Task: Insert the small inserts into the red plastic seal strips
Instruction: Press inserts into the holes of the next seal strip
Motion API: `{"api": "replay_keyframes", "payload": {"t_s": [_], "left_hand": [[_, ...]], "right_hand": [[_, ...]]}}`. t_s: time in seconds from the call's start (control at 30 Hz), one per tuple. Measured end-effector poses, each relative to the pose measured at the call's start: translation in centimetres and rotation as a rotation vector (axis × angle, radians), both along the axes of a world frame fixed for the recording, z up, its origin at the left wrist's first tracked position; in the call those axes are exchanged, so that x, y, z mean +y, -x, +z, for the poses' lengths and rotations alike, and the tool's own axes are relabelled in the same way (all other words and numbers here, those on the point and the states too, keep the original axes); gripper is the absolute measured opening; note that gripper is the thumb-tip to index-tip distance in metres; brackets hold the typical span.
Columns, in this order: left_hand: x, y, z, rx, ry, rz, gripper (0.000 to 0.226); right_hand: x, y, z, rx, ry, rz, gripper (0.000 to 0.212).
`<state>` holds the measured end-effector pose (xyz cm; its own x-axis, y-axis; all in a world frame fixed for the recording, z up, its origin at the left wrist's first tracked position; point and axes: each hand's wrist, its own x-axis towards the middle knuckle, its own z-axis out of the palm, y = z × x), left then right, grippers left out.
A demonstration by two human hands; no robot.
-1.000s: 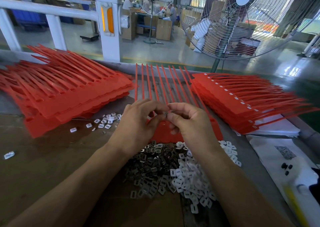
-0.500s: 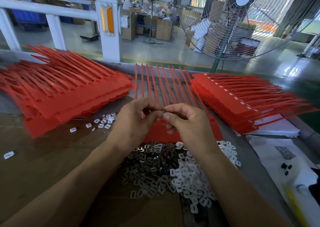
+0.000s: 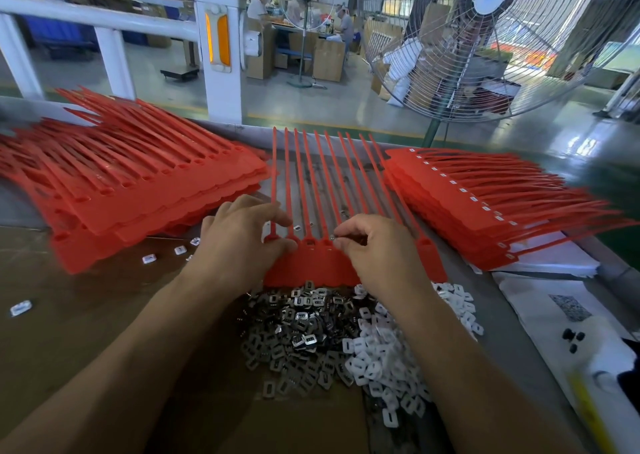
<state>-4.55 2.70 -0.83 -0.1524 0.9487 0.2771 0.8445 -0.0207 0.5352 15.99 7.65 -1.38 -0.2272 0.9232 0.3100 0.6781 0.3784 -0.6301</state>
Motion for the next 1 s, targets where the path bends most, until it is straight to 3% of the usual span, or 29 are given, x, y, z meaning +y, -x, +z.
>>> {"api": "replay_keyframes", "payload": {"t_s": [0.2, 0.67, 1.0], "left_hand": [[-0.1, -0.1, 0.0, 0.006, 0.146, 0.039, 0.04], [-0.1, -0.3, 0.1, -0.021, 0.181, 0.043, 0.035], [-0.1, -0.3, 0.2, -0.049, 0.198, 0.034, 0.037]], "right_hand": [[0.6, 0.3, -0.4, -0.109, -0.023, -0.004, 0.011], [1.1, 0.6, -0.1, -0.208, 0.062, 0.025, 0.016], [0.0, -0.5, 0.4, -0.094, 0.04, 0.097, 0.017]]}}
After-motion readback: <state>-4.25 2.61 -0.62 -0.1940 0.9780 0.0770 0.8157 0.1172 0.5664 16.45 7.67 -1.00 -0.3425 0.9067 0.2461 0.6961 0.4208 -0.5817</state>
